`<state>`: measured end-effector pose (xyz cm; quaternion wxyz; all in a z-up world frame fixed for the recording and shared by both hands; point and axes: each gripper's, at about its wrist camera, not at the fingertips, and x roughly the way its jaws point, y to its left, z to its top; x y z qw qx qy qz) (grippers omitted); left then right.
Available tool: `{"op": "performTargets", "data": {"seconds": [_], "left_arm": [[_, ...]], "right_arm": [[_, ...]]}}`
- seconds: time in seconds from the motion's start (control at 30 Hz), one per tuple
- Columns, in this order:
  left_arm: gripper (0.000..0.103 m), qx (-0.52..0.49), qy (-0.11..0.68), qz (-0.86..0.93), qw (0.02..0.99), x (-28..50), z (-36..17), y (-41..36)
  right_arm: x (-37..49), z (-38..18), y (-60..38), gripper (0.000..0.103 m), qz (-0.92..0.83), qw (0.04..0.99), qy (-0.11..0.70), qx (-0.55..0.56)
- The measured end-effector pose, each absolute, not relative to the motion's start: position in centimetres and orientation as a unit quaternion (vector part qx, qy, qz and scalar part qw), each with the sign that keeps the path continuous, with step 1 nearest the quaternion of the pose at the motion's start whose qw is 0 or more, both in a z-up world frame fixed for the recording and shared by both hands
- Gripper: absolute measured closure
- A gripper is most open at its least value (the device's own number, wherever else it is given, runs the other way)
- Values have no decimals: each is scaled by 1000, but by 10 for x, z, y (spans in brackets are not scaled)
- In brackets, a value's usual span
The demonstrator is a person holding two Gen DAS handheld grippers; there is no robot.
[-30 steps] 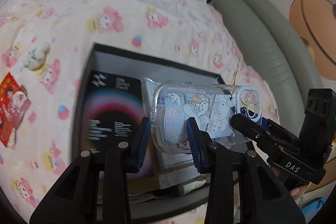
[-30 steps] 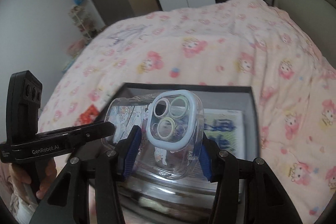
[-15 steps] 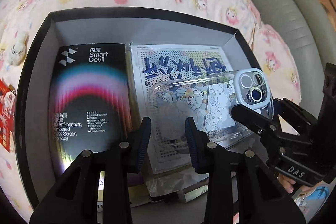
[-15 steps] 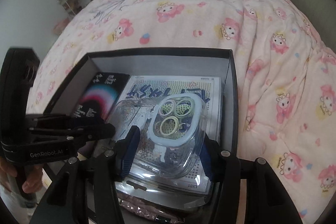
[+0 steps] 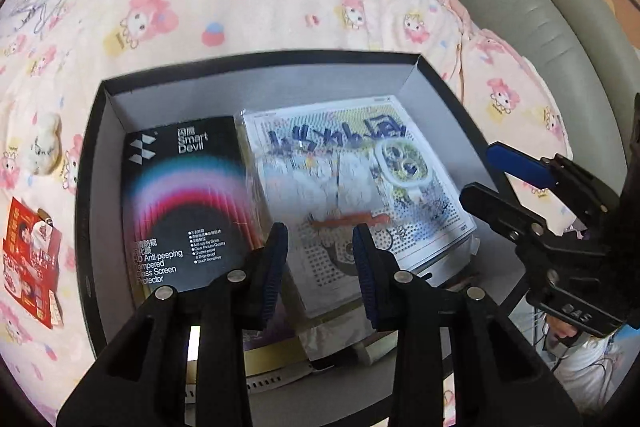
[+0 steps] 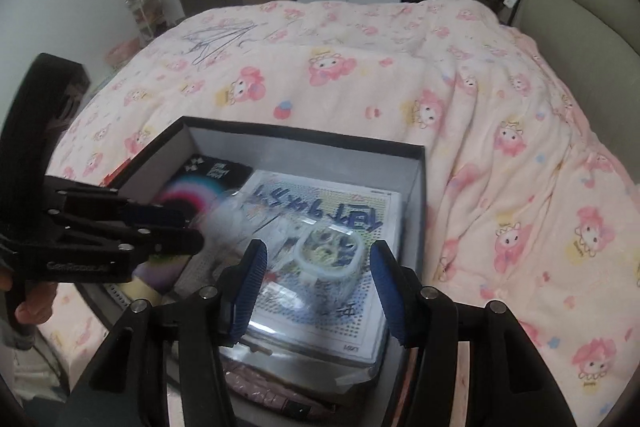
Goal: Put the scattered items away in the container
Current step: 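Carry the clear phone case with both grippers over the black box and lower it, then lower the clear phone case onto the bead-art kit and open both grippers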
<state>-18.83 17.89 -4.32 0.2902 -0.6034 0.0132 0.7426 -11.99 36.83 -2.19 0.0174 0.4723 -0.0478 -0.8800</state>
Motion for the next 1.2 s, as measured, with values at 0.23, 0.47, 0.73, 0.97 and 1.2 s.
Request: {"op": "performTargets", "data": {"seconds": [0.23, 0.47, 0.73, 0.97, 1.2], "left_arm": [[70, -620, 40, 725, 299, -192, -58, 204], [70, -631, 75, 717, 288, -208, -65, 219], [71, -637, 73, 717, 273, -236, -76, 238], [71, -637, 6, 725, 262, -253, -78, 221], [69, -633, 46, 702, 324, -213, -58, 210]], "right_arm": [[-132, -36, 361, 52, -848, 45, -42, 527], [-142, -59, 353, 52, -807, 57, -18, 587], [-186, -70, 354, 52, -782, 29, -9, 622], [-202, -80, 361, 53, -789, -20, -7, 615], [-170, -66, 351, 52, -784, 30, -11, 620]]}}
